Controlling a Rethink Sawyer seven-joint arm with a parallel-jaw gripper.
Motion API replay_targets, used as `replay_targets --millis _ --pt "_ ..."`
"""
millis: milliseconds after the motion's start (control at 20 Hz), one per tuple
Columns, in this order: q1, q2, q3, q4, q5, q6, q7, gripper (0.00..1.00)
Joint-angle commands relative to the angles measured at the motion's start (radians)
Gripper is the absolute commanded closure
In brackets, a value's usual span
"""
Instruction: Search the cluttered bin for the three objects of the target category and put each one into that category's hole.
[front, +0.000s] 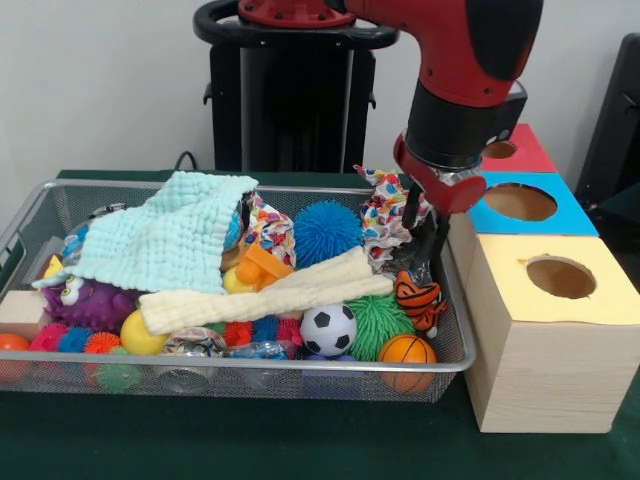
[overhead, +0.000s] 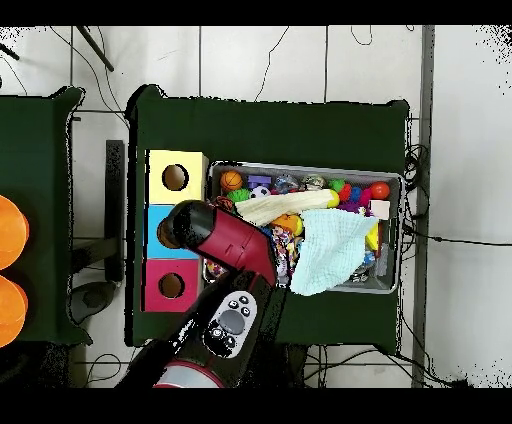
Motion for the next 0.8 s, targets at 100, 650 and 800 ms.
replay_targets --millis 100,650,800 --pt "-0.065 -0.003 0.097 0.139 0.082 -0.143 0.244 0.0" --pt "-0.105 0.002 0.207 0.186 0.112 -0.3 0.207 0.0" --pt "-0.1 0.006 0.21 0.177 0.11 -0.298 0.212 0.0"
